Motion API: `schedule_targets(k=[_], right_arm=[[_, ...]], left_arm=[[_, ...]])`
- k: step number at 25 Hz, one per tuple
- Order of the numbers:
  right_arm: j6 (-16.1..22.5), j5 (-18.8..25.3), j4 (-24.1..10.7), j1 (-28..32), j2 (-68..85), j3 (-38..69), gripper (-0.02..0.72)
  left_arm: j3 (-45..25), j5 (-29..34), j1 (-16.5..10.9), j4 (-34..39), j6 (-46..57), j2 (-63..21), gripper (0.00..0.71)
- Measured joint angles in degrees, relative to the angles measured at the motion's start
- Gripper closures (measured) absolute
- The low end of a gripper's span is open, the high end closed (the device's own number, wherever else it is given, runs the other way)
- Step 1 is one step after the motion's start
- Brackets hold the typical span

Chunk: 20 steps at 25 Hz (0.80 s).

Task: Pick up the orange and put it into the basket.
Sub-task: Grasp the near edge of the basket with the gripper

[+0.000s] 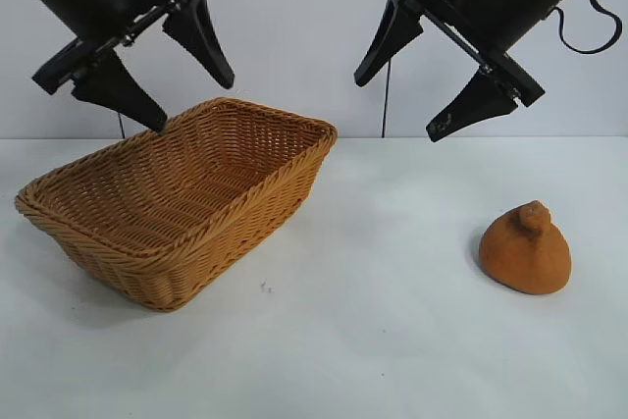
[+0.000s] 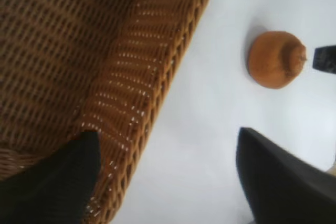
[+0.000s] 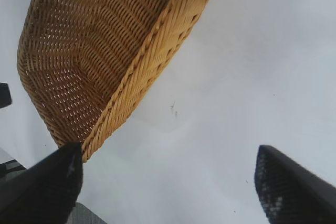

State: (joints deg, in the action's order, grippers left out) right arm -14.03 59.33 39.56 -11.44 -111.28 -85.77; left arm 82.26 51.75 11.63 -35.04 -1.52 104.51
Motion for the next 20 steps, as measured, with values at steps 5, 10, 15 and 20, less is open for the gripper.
schedule_targets(k=[5, 10, 15, 20], right_arm=[[0.0, 0.0, 0.0, 0.0, 0.0, 0.0, 0.094], [0.0, 0.0, 0.0, 0.0, 0.0, 0.0, 0.094], [0.0, 0.0, 0.0, 0.0, 0.0, 0.0, 0.094], [0.0, 0.0, 0.0, 0.0, 0.0, 0.0, 0.094]], left_arm=[[0.0, 0.3, -3.1, 7.6, 9.5, -5.7, 0.191], [0.0, 3.5, -3.2, 19.7, 23.5, -9.7, 0.191], [-1.3, 4.3, -3.2, 26.9, 35.4, -12.8, 0.191], [-8.6, 3.9, -3.2, 27.7, 42.5, -14.4, 0.191]])
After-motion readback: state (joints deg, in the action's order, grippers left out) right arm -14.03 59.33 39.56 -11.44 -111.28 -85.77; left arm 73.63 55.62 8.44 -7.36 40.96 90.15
